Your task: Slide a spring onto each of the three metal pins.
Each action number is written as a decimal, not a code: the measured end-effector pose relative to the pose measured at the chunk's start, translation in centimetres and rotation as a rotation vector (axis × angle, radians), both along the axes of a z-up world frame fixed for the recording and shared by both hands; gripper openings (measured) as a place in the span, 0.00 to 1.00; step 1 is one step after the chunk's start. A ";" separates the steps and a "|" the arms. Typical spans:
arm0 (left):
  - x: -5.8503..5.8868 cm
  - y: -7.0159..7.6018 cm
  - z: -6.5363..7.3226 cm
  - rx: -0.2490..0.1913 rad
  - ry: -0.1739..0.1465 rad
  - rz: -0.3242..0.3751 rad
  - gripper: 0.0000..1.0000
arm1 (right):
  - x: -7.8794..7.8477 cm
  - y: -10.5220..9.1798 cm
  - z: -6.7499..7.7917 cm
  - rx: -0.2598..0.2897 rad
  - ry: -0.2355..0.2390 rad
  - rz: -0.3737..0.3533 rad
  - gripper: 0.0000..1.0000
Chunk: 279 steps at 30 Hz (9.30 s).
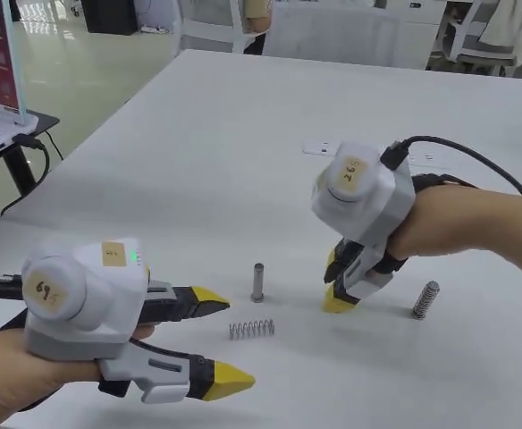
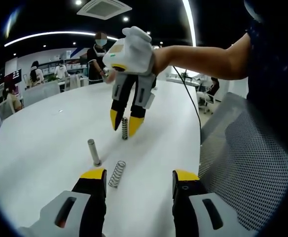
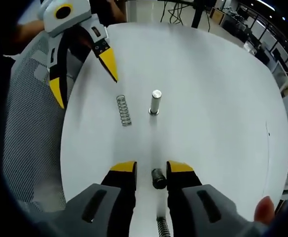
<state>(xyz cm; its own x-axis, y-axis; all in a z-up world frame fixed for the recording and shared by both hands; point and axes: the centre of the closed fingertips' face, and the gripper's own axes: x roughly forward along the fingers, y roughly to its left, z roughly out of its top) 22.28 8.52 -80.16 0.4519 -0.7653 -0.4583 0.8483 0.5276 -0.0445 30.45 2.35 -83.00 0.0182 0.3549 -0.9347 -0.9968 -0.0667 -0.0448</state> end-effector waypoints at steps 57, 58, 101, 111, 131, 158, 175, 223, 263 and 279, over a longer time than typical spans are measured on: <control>-0.2 0.7 -0.7 0.011 0.014 0.005 0.47 | -5.3 5.7 -2.7 -0.007 0.031 0.178 0.08; -0.2 0.7 -0.7 0.013 0.014 0.003 0.47 | -5.4 5.6 -2.5 -0.007 0.035 0.175 0.08; 0.4 -3.7 1.0 0.065 -0.048 -0.209 0.17 | -7.4 1.9 2.6 0.002 0.028 0.146 0.08; 0.6 -3.9 0.7 0.082 -0.070 -0.218 0.06 | -7.8 2.0 2.4 0.002 0.040 0.148 0.08; 0.6 -3.4 -0.1 0.115 -0.074 -0.217 0.03 | -8.3 3.1 4.0 0.058 0.058 0.132 0.08; 0.8 -3.6 0.5 0.086 -0.084 -0.207 0.02 | -8.8 5.0 5.5 0.158 0.061 0.130 0.10; 0.9 -3.7 1.2 0.058 -0.097 -0.203 0.02 | -8.6 5.3 5.3 0.163 0.062 0.129 0.09; 1.3 -0.3 0.3 0.036 -0.019 -0.040 0.45 | -7.4 3.8 4.7 0.090 0.036 0.135 0.09; 0.6 2.1 -0.2 -0.010 -0.020 0.112 0.62 | -2.9 5.4 6.1 0.064 -0.023 0.139 0.09; 0.4 2.0 -0.1 -0.012 -0.023 0.105 0.62 | -0.5 6.9 5.8 0.031 -0.045 0.148 0.09</control>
